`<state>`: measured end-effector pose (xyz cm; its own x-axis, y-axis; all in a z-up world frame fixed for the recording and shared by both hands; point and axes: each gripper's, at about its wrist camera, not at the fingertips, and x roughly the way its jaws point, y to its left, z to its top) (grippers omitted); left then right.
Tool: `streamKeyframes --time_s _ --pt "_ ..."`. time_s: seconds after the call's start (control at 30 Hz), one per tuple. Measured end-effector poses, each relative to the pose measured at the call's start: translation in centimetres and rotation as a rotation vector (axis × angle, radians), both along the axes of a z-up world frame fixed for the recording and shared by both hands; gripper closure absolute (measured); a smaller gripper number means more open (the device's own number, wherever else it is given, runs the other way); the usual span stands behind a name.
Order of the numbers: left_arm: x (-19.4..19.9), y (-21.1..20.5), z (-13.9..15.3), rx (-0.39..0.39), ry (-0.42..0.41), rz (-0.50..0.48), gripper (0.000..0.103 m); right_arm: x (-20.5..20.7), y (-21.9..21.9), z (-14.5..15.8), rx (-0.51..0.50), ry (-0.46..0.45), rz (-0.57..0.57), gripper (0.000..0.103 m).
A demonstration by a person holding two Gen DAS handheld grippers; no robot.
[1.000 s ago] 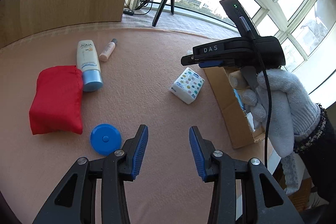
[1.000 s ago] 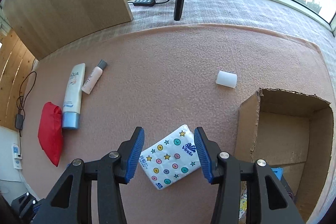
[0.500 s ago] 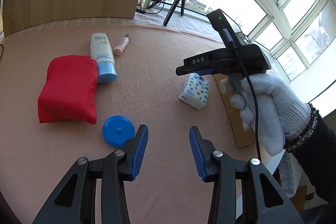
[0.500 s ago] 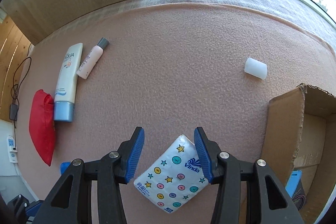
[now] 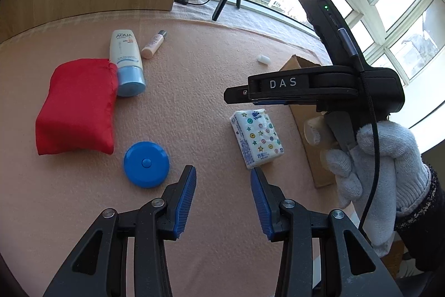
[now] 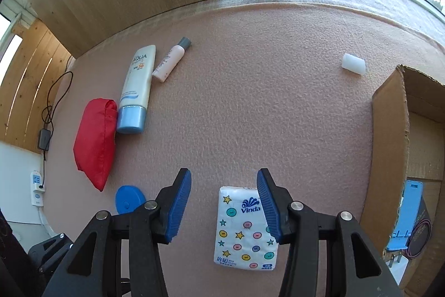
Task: Organize objects
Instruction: 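Move the right tool to the Vinda tissue pack and grasp it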
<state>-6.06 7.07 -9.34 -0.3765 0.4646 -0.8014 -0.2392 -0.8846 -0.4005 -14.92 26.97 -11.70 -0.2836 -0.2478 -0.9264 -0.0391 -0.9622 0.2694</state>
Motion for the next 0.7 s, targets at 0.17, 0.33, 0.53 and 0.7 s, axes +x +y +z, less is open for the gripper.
streamKeyframes --time_s 0.17,0.33,0.53,0.7 --pt "-0.7 1.7 -1.0 0.021 -0.019 -0.031 0.059 1.3 1.3 0.4 0.028 -0.011 -0.021 0.058" --pt "-1.5 4.3 -1.9 0.027 -0.032 -0.082 0.059 1.7 2.0 -0.8 0.006 -0.043 -0.022 0.058" --pt "-2.7 6.2 -2.9 0.015 -0.043 -0.104 0.059 2.2 2.0 -1.7 -0.006 -0.072 -0.003 0.057" --pt "-3.9 7.2 -3.6 0.012 -0.056 -0.122 0.059 2.2 2.0 -2.5 -0.025 -0.100 0.016 0.057"
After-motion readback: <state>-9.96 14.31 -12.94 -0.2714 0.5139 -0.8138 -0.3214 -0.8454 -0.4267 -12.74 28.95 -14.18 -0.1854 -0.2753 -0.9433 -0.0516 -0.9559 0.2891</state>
